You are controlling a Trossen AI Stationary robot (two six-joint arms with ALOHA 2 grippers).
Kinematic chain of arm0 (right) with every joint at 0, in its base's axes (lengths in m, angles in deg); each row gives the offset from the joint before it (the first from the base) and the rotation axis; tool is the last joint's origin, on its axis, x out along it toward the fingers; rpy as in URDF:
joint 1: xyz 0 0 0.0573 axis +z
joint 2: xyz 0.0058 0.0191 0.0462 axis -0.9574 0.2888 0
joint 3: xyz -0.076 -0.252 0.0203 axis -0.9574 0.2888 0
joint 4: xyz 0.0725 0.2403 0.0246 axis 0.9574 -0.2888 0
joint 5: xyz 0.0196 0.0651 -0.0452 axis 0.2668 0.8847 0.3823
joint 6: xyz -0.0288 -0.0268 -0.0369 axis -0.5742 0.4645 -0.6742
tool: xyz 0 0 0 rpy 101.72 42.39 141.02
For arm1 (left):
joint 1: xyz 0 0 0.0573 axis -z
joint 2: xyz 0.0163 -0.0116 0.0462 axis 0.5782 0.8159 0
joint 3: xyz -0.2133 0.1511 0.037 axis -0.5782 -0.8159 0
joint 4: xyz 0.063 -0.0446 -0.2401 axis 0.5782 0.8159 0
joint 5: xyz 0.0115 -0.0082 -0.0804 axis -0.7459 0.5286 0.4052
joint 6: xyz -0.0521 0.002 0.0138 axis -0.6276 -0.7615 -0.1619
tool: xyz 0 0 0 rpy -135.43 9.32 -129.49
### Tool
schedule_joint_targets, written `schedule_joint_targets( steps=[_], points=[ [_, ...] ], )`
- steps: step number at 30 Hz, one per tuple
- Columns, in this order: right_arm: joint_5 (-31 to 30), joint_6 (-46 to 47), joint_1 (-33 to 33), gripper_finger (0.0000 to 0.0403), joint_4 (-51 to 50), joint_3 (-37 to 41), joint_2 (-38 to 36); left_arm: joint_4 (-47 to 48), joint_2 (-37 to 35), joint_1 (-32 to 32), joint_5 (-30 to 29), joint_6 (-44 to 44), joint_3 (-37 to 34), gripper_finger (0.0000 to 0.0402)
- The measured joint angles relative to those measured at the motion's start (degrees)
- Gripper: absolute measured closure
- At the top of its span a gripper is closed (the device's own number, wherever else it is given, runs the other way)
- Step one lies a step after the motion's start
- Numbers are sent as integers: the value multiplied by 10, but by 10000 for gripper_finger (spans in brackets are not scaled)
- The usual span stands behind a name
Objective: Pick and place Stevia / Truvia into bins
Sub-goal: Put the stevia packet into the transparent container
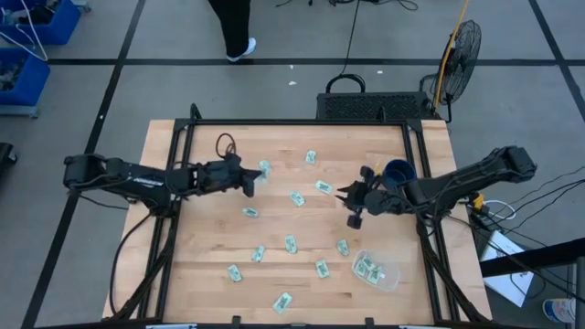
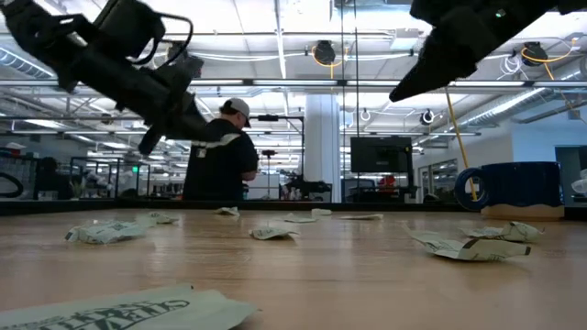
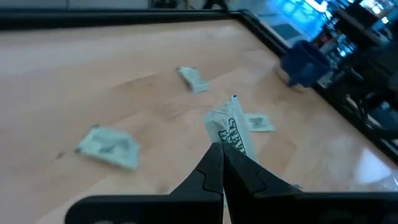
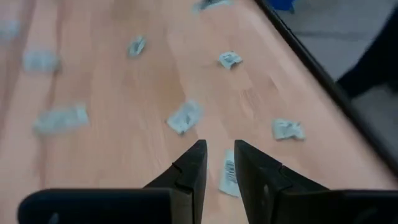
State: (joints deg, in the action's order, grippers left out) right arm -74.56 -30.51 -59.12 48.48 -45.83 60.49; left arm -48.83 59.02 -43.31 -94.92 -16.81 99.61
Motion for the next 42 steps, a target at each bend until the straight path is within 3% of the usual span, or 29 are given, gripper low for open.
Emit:
schedule_joint_targets(
  steps=[3,6,14,23,34,42],
  points=[
    [2,87,-17,327,70,15,11,1,30,15,-13,32,34,400],
    [23,103,-43,321,162,45,27,1,64,23,-14,59,65,401],
    [162,146,-137,282,485,137,116,1,157,41,-15,107,141,401],
    [167,186,-164,239,642,146,228,-2,238,48,-15,130,211,399],
    [167,184,-172,236,694,146,271,-1,294,50,-6,151,271,399],
    [167,182,-179,238,709,146,271,-4,294,63,1,172,298,394]
  ],
)
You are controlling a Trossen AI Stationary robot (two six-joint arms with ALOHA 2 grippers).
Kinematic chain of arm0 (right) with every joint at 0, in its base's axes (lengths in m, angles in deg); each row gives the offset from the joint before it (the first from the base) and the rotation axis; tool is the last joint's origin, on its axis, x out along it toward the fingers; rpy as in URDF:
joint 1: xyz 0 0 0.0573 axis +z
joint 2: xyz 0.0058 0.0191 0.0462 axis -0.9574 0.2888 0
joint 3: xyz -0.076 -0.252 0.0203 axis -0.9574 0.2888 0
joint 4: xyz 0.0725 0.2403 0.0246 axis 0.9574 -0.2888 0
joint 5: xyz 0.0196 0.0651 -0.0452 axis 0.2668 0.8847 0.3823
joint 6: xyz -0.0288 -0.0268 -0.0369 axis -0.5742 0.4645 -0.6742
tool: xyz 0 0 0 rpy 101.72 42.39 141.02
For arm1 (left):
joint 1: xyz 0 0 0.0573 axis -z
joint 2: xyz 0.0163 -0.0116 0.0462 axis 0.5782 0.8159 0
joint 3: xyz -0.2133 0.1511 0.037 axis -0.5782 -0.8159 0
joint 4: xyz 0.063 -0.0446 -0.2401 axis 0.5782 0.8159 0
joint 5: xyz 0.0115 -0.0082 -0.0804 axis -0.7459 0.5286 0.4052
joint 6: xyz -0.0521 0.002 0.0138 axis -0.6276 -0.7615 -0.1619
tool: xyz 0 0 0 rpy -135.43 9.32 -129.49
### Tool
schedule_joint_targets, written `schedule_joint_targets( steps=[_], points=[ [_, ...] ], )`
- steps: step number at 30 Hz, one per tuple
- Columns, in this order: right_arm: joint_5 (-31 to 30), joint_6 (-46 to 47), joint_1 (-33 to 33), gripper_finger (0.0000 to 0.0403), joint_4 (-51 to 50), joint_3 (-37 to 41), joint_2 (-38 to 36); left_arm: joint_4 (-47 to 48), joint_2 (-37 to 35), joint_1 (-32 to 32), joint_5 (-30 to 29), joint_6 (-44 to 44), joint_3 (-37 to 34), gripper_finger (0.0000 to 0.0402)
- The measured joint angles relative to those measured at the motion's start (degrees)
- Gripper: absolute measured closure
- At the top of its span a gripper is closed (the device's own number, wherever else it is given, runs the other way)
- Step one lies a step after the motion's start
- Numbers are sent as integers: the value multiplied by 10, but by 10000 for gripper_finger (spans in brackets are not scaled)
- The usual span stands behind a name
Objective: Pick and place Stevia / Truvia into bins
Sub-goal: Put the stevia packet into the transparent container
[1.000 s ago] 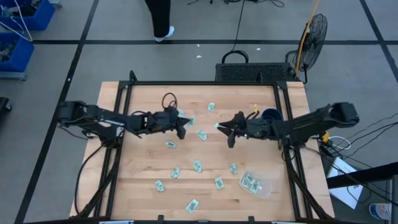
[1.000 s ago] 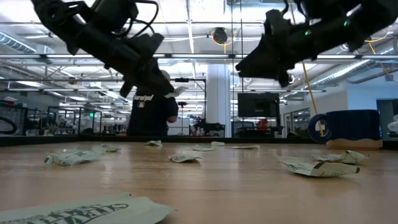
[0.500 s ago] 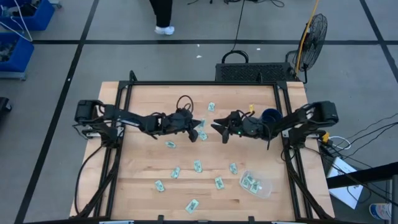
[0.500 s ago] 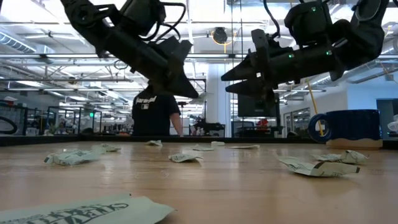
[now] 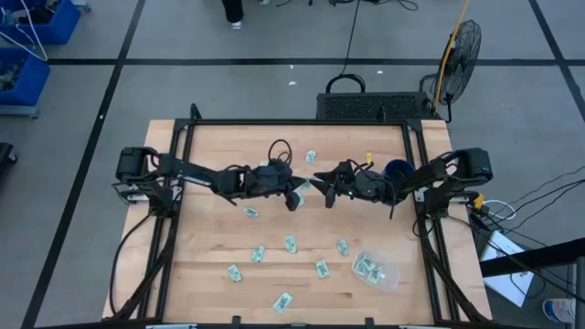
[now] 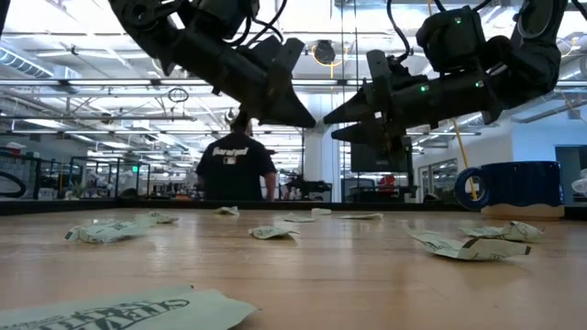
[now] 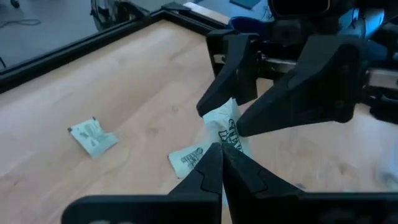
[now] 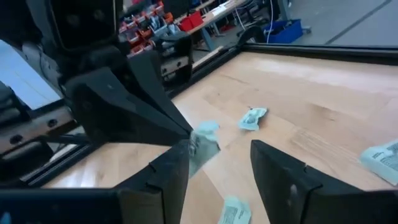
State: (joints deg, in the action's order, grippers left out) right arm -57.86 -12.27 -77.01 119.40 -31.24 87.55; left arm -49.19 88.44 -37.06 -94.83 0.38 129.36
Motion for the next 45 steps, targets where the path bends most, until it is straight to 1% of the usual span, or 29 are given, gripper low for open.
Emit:
schedule_joint_targets(
  steps=[3,5,10,13,17,23,27,29,33,36,40,43,45],
  points=[
    [0,0,0,237,1,0,0,-2,0,0,0,2,10,399],
    [1,-2,0,237,17,0,0,-1,0,0,0,2,11,395],
    [35,-37,0,249,49,0,0,0,0,0,0,1,12,391],
    [47,-41,0,266,64,0,0,0,0,0,0,1,12,398],
    [47,-43,-1,295,57,0,0,-4,0,0,0,1,12,389],
    [48,-43,-11,351,37,0,0,-7,0,0,0,-3,12,398],
    [64,-49,-17,393,35,0,0,-15,0,0,0,-3,12,383],
    [75,-61,-18,397,35,0,0,-14,0,0,0,4,12,376],
    [75,-65,-18,394,31,0,0,-14,0,0,0,22,12,368],
    [75,-70,-18,400,15,0,0,-12,0,0,0,37,12,365],
    [75,-108,-18,400,-9,0,-4,-9,0,0,-1,43,12,366],
    [75,-119,-18,401,-79,-5,-43,-8,0,0,-11,44,12,366],
    [74,-119,-13,401,-156,-11,-85,-7,0,0,-17,54,12,366]
  ],
)
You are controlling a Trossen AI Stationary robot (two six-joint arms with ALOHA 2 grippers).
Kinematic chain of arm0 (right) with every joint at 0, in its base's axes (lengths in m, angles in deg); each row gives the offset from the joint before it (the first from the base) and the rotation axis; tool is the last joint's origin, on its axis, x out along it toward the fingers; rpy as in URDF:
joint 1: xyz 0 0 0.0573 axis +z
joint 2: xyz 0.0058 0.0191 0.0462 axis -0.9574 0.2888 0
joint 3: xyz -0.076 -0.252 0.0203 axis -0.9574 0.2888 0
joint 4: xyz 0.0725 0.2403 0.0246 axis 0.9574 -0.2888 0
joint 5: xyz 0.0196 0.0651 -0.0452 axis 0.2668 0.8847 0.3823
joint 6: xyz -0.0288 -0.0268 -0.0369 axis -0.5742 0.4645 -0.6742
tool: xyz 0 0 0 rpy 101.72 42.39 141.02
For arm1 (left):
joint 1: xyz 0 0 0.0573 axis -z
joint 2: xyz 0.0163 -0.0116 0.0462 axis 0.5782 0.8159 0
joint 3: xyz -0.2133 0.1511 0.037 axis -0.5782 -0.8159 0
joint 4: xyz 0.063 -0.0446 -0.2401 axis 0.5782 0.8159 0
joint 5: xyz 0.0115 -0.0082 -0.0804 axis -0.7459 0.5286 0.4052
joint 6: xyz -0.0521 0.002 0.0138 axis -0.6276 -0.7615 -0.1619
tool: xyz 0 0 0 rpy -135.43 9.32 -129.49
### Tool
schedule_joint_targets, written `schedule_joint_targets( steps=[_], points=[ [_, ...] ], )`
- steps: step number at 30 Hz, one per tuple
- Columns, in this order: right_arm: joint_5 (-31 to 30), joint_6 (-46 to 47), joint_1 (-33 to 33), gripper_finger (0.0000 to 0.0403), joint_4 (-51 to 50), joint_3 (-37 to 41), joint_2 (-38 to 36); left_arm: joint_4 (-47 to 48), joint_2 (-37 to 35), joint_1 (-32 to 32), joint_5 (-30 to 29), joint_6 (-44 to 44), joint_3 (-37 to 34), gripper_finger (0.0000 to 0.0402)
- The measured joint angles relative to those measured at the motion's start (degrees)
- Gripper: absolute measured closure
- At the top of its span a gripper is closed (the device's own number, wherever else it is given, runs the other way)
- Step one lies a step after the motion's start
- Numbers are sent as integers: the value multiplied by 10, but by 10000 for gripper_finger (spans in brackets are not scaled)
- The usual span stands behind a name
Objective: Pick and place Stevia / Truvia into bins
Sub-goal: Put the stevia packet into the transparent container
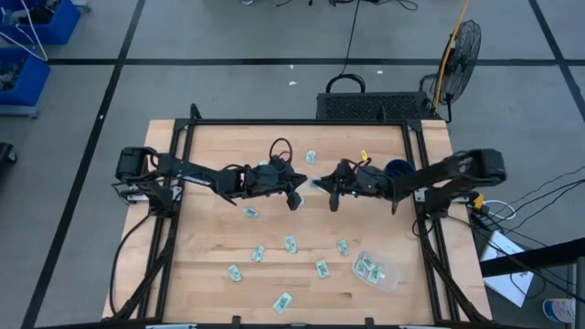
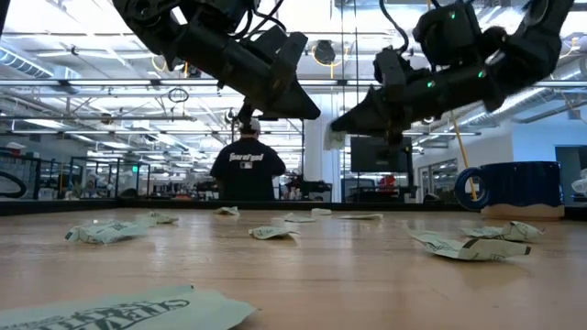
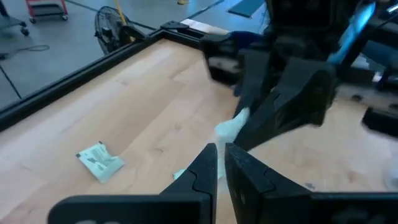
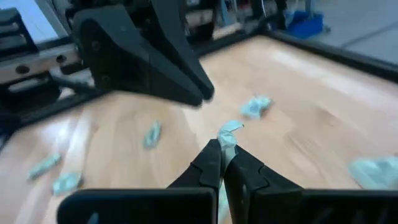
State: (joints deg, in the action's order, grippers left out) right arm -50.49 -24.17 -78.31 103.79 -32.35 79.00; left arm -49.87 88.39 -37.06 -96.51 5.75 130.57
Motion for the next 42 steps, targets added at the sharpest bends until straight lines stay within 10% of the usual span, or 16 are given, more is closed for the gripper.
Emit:
schedule_joint_targets(
  steps=[12,28,42],
  points=[
    [106,147,203,401,-438,-21,-224,13,0,-16,-46,53,0,366],
    [131,655,454,397,-544,-20,-212,25,0,-43,-44,52,0,366],
    [136,689,461,343,-537,14,-177,21,0,-52,-44,47,0,366]
  ],
)
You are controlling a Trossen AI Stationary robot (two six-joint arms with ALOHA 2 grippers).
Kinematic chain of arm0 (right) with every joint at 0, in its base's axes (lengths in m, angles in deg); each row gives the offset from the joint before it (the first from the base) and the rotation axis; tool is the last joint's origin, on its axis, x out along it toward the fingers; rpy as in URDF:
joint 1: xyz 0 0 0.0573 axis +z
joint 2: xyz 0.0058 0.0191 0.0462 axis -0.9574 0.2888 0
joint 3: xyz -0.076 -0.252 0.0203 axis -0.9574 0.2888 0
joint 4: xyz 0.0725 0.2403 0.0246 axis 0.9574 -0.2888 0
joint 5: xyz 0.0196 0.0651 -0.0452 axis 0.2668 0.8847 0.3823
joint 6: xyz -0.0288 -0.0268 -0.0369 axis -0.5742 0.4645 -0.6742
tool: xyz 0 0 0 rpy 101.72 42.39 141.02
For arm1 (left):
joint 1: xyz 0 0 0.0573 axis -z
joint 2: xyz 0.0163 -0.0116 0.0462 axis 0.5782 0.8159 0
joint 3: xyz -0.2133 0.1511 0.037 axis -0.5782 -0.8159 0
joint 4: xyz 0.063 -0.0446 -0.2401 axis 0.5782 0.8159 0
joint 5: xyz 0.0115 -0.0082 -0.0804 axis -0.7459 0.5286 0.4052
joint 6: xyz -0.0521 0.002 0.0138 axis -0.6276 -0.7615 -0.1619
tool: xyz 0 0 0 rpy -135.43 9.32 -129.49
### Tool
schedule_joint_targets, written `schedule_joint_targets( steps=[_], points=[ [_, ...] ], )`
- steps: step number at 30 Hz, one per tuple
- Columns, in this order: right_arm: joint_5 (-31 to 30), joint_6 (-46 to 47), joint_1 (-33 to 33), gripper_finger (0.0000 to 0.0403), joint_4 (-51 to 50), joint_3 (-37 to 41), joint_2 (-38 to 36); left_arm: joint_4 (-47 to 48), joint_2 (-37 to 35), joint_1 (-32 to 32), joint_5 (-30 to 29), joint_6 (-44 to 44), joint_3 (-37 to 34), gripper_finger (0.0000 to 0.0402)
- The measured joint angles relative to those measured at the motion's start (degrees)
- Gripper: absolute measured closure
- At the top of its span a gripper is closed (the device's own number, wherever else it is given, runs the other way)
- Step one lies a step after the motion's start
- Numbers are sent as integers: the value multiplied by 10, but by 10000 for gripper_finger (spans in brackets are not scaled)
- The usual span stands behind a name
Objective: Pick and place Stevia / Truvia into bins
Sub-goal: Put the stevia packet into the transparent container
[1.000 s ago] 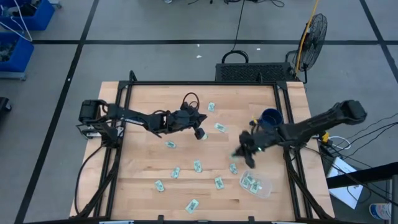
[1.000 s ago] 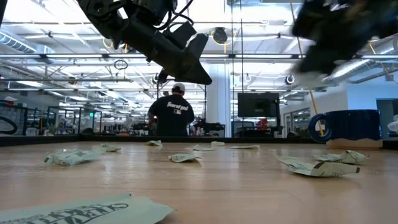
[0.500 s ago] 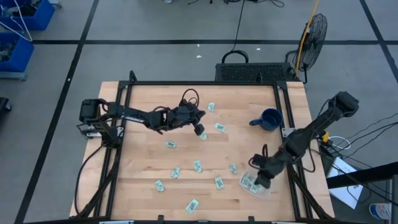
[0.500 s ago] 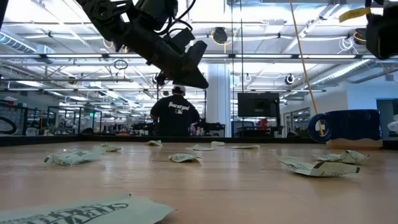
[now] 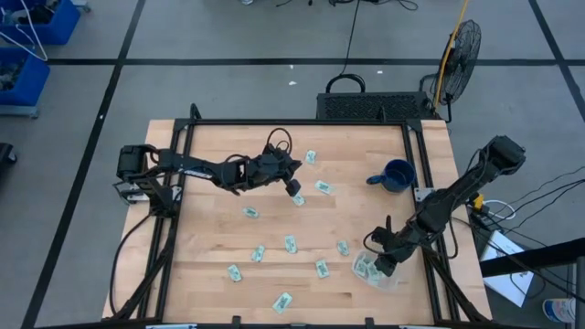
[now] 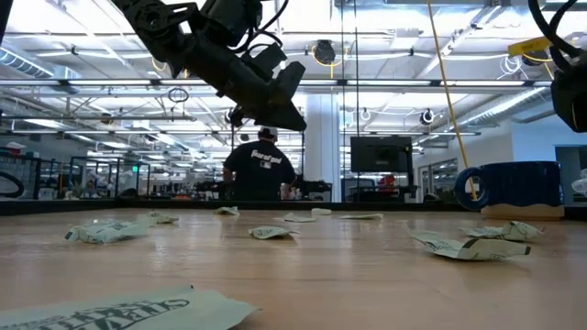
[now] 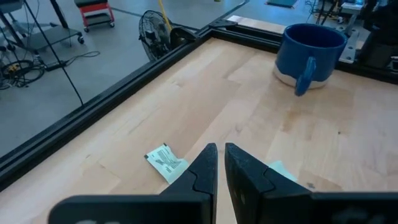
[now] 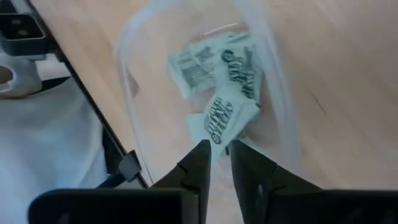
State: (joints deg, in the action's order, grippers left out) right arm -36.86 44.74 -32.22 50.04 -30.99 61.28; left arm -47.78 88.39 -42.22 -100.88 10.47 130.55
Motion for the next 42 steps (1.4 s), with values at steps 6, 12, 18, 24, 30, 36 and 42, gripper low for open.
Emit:
schedule_joint_targets(
  steps=[6,12,18,24,30,36,42],
  points=[
    [0,-19,-1,344,83,0,-26,-3,0,-3,0,0,0,366],
    [-48,-157,-9,344,152,0,-61,-9,0,-3,0,0,0,366],
    [-256,-382,-48,344,148,0,-73,-15,0,-3,0,2,0,366],
    [-312,-534,-122,344,135,0,-71,-15,0,-3,0,2,0,366],
    [-170,-535,-189,344,147,0,7,-15,0,-3,0,2,0,366],
    [-82,-535,-225,343,146,0,80,-15,0,-3,0,3,0,366],
    [-50,-558,-248,343,143,0,108,-15,0,-3,0,3,0,366]
  ],
)
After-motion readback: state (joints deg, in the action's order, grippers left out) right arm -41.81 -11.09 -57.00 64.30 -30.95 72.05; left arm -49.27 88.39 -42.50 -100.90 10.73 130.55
